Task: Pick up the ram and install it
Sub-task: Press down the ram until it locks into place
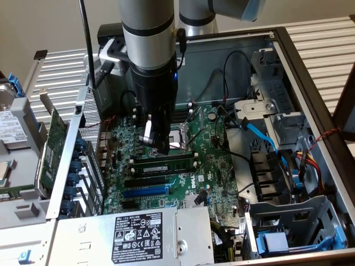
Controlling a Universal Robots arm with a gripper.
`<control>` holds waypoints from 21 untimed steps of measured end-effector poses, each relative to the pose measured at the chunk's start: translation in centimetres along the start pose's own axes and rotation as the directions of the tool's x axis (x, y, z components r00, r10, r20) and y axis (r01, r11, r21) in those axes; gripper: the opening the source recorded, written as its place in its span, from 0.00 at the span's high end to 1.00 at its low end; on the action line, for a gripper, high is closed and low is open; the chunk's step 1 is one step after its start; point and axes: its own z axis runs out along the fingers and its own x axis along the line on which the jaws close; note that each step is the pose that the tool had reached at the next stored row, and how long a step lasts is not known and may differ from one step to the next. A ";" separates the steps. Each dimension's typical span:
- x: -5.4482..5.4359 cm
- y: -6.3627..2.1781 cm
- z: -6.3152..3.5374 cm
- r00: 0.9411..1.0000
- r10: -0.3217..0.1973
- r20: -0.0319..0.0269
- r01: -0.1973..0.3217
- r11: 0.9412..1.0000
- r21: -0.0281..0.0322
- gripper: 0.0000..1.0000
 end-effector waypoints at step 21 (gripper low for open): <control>0.0 0.00 0.00 0.960 0.279 0.002 -0.279 0.960 0.010 0.89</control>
